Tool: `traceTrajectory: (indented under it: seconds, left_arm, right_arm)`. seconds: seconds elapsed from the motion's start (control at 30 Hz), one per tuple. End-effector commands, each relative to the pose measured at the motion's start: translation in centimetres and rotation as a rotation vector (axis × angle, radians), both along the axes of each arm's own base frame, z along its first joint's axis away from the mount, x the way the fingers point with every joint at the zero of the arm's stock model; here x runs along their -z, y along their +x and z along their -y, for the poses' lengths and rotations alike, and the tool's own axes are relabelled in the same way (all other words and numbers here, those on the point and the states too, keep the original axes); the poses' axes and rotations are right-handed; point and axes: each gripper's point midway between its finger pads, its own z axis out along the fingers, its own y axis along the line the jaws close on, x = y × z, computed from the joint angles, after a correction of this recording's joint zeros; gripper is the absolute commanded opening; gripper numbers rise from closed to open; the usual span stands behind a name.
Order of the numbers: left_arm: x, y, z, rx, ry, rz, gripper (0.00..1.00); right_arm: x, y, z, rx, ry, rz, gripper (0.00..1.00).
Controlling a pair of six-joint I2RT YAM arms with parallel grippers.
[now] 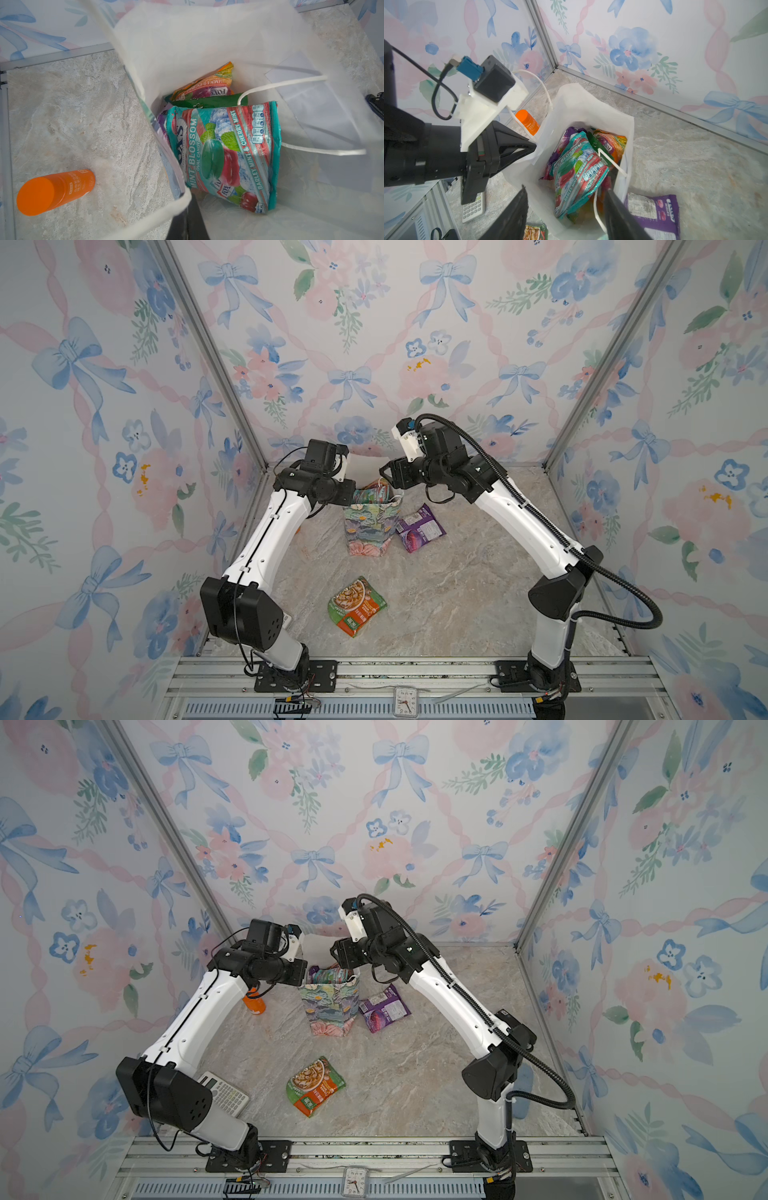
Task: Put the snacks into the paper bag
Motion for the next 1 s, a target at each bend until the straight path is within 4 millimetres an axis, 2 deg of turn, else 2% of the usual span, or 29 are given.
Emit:
traceTrajectory:
  seconds: [0.0,0.27,0.47,0.7,0.97]
  left_arm:
    - [-0.8,-0.3,-0.2,0.006,-0.005,0.024,0.00]
    - [-0.9,-0.4,-0.1,0.013,-0.013,0.026,0.00]
    - [-0.9,-0.5,-0.1,0.014,-0.014,0.025,0.00]
    - [-1.2,-0.6,-0.1,0.016,-0.014,0.033,0.00]
    - [-1.0,-0.7,-0.1,0.017,-0.010,0.031,0.00]
  right_arm:
    - [4.5,-0.6,-0.6,-0.024,-0.129,-0.089,0.61]
    - [8.2,0.6,-1.6,0.007,-0.183,-0.154,0.61]
    - [10.0,2.0,-2.0,0.055,-0.185,-0.168,0.61]
    - [10.2,4.2,-1.9,0.153,-0.140,-0.140,0.65]
    - [10.5,6.2,-3.0,0.194,-0.028,-0.161,0.65]
